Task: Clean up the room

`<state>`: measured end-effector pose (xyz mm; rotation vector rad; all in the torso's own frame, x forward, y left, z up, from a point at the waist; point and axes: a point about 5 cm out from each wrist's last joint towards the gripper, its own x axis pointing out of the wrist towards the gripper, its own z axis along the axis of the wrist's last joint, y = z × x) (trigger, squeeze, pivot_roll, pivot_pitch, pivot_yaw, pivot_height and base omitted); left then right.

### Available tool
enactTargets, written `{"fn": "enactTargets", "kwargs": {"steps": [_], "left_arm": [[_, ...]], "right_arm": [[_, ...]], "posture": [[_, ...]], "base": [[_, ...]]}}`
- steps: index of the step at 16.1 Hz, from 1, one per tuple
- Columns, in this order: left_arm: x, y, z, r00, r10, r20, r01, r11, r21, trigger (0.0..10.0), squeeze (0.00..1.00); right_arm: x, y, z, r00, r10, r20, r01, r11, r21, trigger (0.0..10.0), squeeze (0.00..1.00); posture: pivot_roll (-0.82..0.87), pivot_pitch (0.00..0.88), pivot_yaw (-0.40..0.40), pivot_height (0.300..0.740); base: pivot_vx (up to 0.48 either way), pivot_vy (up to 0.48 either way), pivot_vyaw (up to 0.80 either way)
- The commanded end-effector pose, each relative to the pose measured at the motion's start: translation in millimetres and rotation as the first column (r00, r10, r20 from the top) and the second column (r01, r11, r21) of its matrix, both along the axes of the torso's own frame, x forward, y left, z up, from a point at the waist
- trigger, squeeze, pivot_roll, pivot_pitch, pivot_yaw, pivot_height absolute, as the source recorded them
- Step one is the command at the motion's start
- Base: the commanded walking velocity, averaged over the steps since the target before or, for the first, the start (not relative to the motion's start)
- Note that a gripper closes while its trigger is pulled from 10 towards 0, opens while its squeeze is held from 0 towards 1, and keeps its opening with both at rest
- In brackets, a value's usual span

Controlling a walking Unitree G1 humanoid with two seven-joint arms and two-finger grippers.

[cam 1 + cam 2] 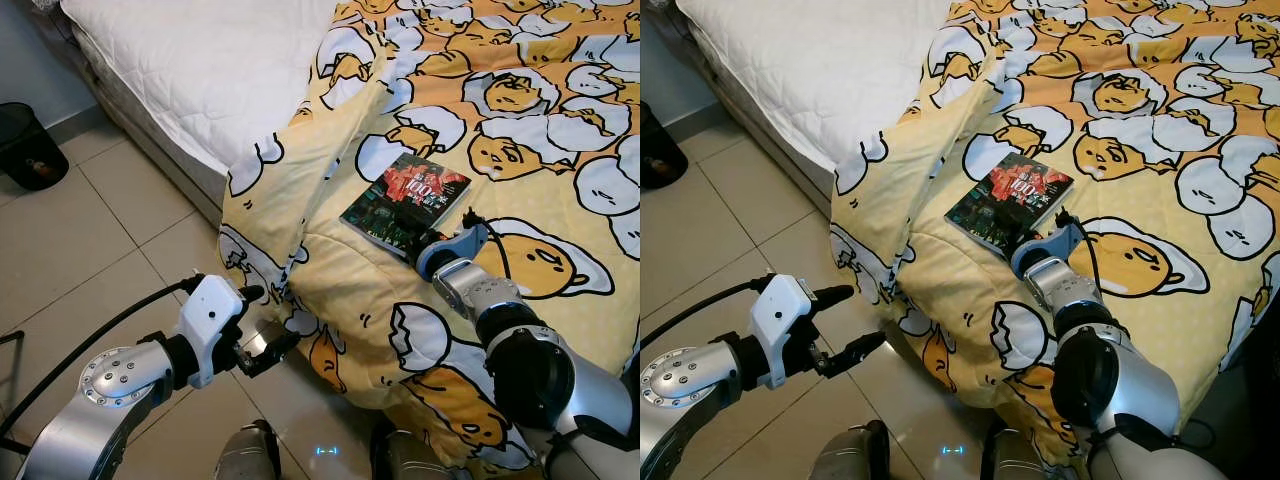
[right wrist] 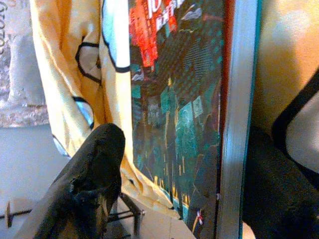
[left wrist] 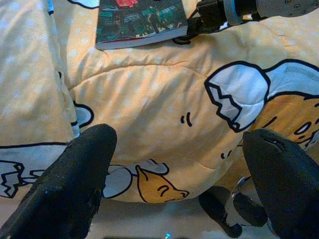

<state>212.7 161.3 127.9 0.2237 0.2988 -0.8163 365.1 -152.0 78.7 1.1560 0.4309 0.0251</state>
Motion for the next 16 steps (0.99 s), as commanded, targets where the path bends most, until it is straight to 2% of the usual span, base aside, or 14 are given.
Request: {"fn": "enactTargets", "kwargs": {"steps": [1, 16], "left_arm": [[0.2, 2.3, 0.5, 1.000, 0.007, 0.001, -0.007, 1.000, 0.005, 10.0, 0.73], [1.2, 0.5, -0.5, 1.000, -0.011, -0.007, 0.011, 1.000, 0.003, 10.0, 0.73]], "right_arm": [[0.1, 2.8, -0.6, 1.000, -0.014, -0.013, 0.015, 1.000, 0.027, 0.0, 0.00], [2.1, 0.5, 2.4, 0.999, -0.033, -0.003, 0.033, 0.999, 0.030, 0.0, 0.00]], "posture": [[0.21, 0.222, 0.037, 0.740], [0.22, 0.199, 0.048, 0.740]], "base": [[0.000, 0.000, 0.00], [0.000, 0.000, 0.00]]}}
